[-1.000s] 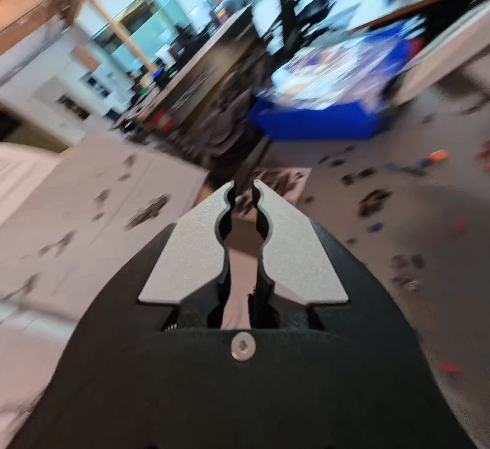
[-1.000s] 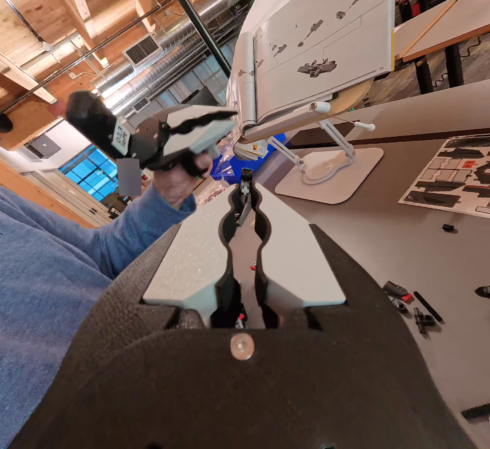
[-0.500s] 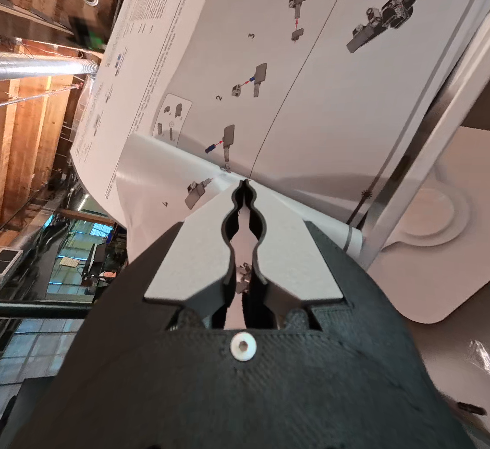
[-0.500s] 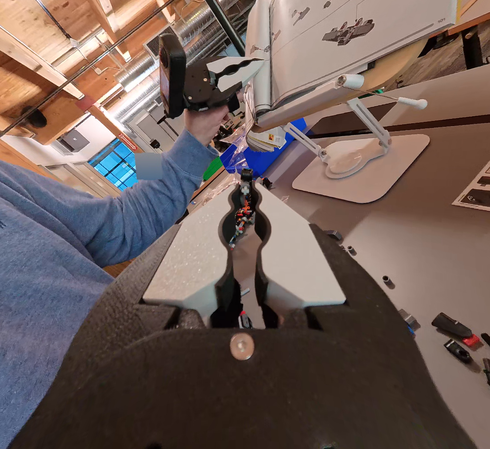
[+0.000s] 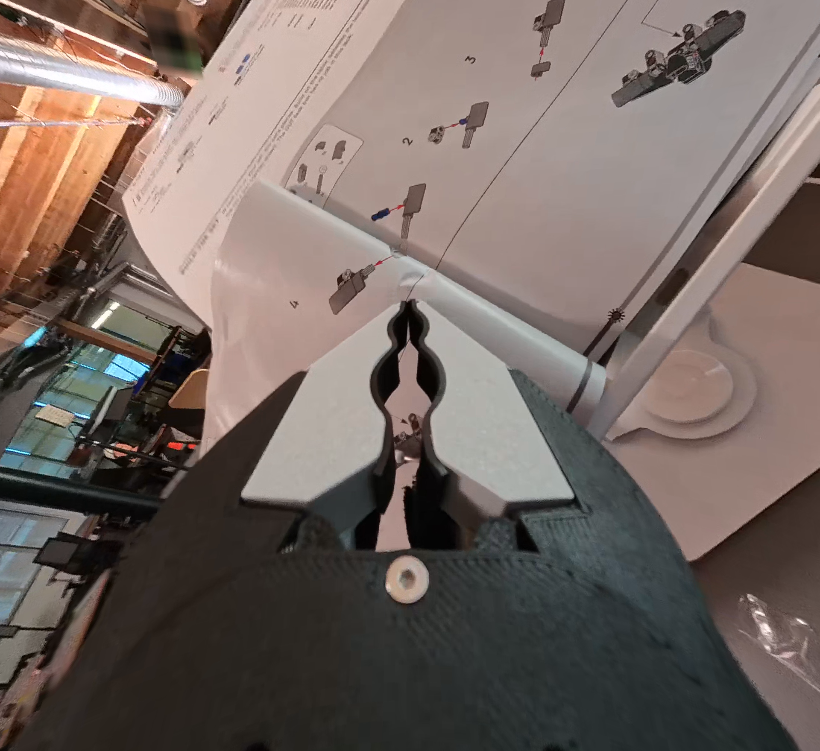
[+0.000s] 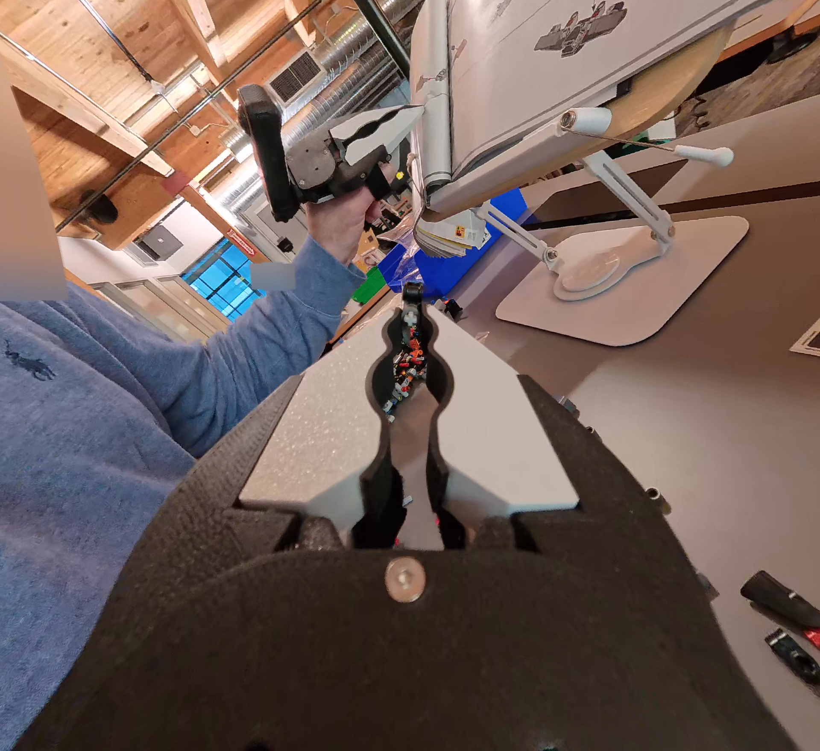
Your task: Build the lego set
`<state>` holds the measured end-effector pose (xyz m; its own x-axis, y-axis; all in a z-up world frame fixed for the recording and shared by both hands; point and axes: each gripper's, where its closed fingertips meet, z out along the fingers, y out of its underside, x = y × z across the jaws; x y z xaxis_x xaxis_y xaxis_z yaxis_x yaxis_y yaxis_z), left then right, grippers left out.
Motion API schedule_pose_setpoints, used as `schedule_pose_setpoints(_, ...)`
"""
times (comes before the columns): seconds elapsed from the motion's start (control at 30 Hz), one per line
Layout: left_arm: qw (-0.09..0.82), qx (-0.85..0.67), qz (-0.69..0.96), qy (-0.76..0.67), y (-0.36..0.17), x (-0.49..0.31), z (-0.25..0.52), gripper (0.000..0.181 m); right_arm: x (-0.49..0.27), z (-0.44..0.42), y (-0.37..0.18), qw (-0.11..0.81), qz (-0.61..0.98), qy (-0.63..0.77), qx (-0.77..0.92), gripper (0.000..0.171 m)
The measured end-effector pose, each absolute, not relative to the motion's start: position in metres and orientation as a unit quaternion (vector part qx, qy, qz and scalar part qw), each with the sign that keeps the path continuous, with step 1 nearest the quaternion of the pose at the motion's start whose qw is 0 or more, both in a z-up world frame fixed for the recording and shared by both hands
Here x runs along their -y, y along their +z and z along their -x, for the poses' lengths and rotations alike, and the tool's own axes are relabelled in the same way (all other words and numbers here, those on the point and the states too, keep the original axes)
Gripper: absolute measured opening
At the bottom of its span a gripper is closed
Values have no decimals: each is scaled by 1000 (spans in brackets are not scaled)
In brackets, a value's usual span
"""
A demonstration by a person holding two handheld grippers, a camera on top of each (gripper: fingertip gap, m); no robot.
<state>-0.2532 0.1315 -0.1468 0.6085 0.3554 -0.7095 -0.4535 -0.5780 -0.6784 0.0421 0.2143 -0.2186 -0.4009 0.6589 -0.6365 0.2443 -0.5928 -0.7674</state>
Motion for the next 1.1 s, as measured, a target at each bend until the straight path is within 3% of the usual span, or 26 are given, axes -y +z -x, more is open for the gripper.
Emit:
schedule_pose_setpoints(0.4,473,-14,781,408,-154,-123,257,0,-220,-38,-224,131,527,726,422,3)
schedule_pose_setpoints(0.67,505,-11,753,423,-122,-105,228,9,-213,-45,-214,144,527,711,443,3)
schedule_pose_setpoints(0.83,559,-37,760,330,-122,-109,154,14,-196,-52,-211,141,530,705,449,4)
schedule_pose_setpoints(1.1,598,-202,765,128,-169,-149,-13,40,-171,-65,-209,66,536,746,389,4)
